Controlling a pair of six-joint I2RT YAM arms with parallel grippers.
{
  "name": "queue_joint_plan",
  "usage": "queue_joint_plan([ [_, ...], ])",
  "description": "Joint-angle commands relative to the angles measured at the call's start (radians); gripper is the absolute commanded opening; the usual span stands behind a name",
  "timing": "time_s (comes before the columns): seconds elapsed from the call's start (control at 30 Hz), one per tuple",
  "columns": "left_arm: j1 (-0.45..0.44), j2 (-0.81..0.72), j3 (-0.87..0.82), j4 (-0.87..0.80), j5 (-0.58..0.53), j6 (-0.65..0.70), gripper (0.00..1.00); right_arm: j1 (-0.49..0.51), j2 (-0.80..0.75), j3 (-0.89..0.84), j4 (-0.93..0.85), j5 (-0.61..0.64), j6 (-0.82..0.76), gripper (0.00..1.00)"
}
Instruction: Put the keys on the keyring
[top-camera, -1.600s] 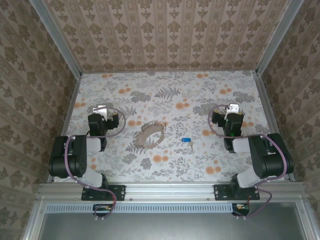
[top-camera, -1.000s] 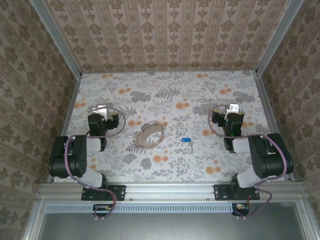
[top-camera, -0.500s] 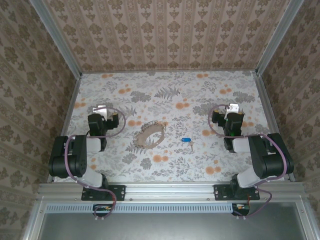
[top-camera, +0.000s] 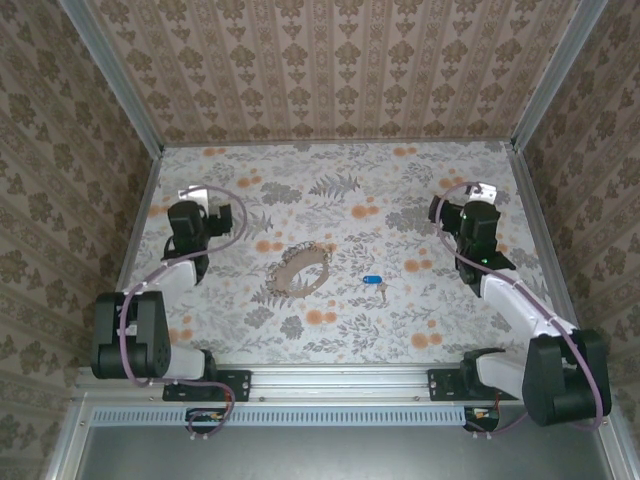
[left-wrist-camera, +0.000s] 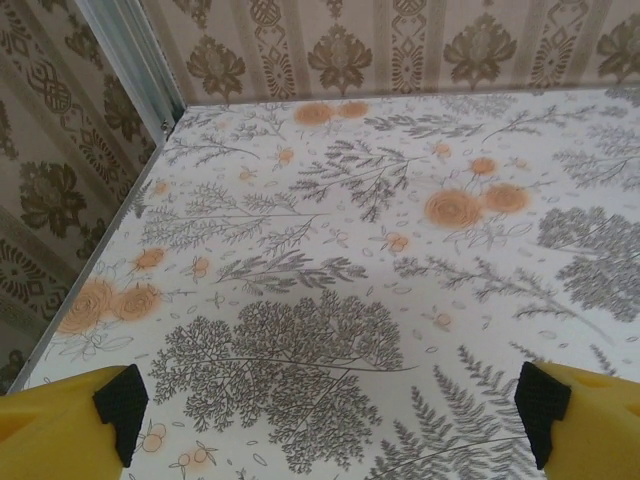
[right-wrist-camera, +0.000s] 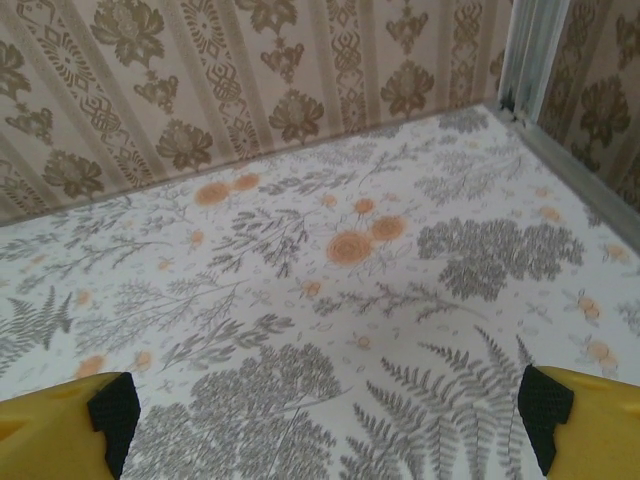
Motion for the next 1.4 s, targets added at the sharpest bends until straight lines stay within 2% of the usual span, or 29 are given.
queue_joint_plan([
  [0.0, -0.052, -0.037, 0.096, -0.284, -0.044, -0.102, 0.98, -0.011, -0.03, 0.066, -0.217, -0.16, 0.091, 1.0],
  [0.1, -0.132, -0.043, 0.206, -0.461, -0.037, -0.213, 0.97, -0.009, -0.012, 0.115, -0.284, -0.332, 0.125, 1.0],
  [0.2, -0.246, -0.039, 0.269, -0.537, -0.038, -0.259, 0.96, 0.001, 0.034, 0.139, -0.307, -0.488, 0.156, 0.96],
  [0.3, -0.357, -0.023, 0.301, -0.574, -0.058, -0.299, 0.96, 0.037, 0.095, 0.152, -0.312, -0.589, 0.179, 0.9],
  [0.4, -0.433, -0.013, 0.308, -0.579, -0.043, -0.342, 0.94, 0.097, 0.16, 0.162, -0.3, -0.653, 0.186, 0.84],
  [0.47, -0.453, -0.013, 0.301, -0.572, -0.018, -0.365, 0.94, 0.145, 0.203, 0.175, -0.295, -0.674, 0.186, 0.81],
  [0.6, -0.455, -0.015, 0.286, -0.579, 0.082, -0.425, 0.93, 0.237, 0.304, 0.214, -0.294, -0.698, 0.163, 0.76],
  [0.77, -0.441, -0.017, 0.272, -0.584, 0.246, -0.499, 0.93, 0.29, 0.395, 0.239, -0.263, -0.748, 0.135, 0.66],
  [0.87, -0.424, 0.0, 0.26, -0.56, 0.366, -0.551, 0.93, 0.319, 0.443, 0.255, -0.241, -0.774, 0.121, 0.63],
  [0.97, -0.413, 0.013, 0.236, -0.525, 0.434, -0.591, 0.93, 0.353, 0.496, 0.288, -0.241, -0.774, 0.115, 0.59],
  [1.13, -0.377, 0.027, 0.203, -0.507, 0.472, -0.602, 0.93, 0.391, 0.579, 0.341, -0.232, -0.781, 0.111, 0.5],
  [1.37, -0.333, 0.027, 0.176, -0.471, 0.493, -0.609, 0.94, 0.437, 0.662, 0.409, -0.259, -0.76, 0.093, 0.49],
])
